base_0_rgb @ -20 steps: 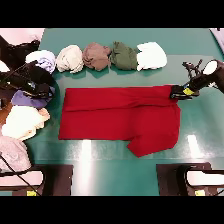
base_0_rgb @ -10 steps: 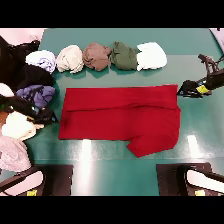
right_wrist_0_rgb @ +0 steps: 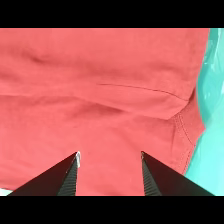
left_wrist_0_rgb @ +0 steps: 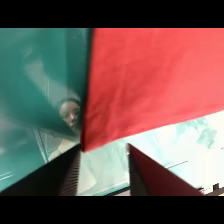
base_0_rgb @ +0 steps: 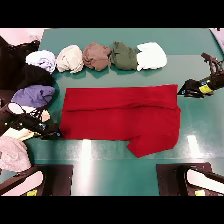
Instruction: Fold the shirts.
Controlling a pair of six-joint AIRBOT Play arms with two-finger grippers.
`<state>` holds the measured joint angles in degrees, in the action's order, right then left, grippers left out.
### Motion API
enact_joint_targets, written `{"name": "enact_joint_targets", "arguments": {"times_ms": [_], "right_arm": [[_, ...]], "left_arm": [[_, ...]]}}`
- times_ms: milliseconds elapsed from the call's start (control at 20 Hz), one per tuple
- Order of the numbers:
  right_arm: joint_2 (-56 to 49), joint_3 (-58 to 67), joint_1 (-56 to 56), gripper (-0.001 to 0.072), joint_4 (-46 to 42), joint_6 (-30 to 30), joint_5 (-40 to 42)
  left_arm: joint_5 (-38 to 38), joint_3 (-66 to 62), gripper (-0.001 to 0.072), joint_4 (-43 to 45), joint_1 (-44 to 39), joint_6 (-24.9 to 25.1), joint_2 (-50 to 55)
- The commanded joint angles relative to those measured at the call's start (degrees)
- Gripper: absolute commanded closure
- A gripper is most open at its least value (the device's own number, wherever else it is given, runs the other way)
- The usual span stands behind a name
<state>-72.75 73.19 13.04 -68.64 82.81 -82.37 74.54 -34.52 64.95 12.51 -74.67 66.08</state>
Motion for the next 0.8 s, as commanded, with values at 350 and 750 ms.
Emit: {"name": "enact_joint_targets", "arguments": {"times_ms": [350, 750], "right_arm": [[6.84, -10.25, 2.73, 0.0275, -0.55, -0.81, -4.13], [21.03, -37.62, 11.93, 0.0275, -3.74, 0.74, -6.19]], "left_arm": [[-3.37, -1.2, 0.0686, -5.38, -0.02, 2.71, 0.02], [-1.27, -6.78, 0.0686, -5.62, -0.04, 3.58, -6.27]]}}
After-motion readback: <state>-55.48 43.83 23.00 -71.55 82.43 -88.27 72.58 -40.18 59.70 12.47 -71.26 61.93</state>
